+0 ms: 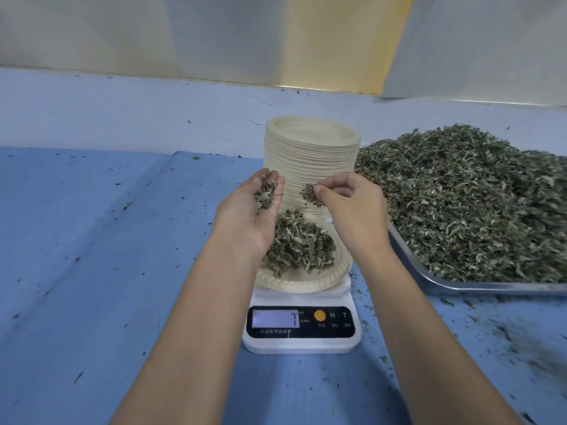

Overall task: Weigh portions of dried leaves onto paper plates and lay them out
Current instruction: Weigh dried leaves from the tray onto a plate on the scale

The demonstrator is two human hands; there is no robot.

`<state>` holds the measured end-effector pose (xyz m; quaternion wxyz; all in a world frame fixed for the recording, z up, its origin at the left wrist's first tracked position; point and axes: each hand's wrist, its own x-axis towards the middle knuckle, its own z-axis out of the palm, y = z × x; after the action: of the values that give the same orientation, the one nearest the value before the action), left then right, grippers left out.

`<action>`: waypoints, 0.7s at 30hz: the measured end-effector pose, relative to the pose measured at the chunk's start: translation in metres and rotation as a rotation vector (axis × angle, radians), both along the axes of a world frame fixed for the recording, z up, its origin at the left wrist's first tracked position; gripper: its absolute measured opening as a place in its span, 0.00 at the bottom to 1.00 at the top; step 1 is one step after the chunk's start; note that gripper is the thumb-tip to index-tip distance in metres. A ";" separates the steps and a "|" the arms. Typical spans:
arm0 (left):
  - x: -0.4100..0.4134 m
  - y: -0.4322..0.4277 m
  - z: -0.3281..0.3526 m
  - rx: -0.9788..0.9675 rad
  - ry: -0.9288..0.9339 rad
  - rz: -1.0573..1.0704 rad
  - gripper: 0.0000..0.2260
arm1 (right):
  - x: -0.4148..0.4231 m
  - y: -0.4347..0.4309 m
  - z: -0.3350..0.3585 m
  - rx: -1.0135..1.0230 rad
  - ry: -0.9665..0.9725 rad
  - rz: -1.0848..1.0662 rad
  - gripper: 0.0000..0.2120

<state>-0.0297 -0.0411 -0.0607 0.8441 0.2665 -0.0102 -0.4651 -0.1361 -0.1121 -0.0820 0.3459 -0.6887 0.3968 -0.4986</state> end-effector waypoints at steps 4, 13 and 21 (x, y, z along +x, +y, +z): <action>0.000 0.000 0.000 -0.001 -0.005 -0.001 0.08 | 0.001 -0.001 -0.001 0.008 0.016 0.014 0.05; -0.002 -0.002 0.000 0.000 -0.009 -0.014 0.08 | 0.003 0.000 0.001 0.189 -0.192 0.098 0.05; -0.022 -0.012 0.010 0.008 -0.070 -0.106 0.09 | -0.002 -0.001 0.011 0.472 -0.545 0.262 0.03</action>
<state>-0.0522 -0.0533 -0.0507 0.8164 0.2851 -0.0519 -0.4996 -0.1385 -0.1127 -0.0709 0.6487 -0.4772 0.3028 -0.5097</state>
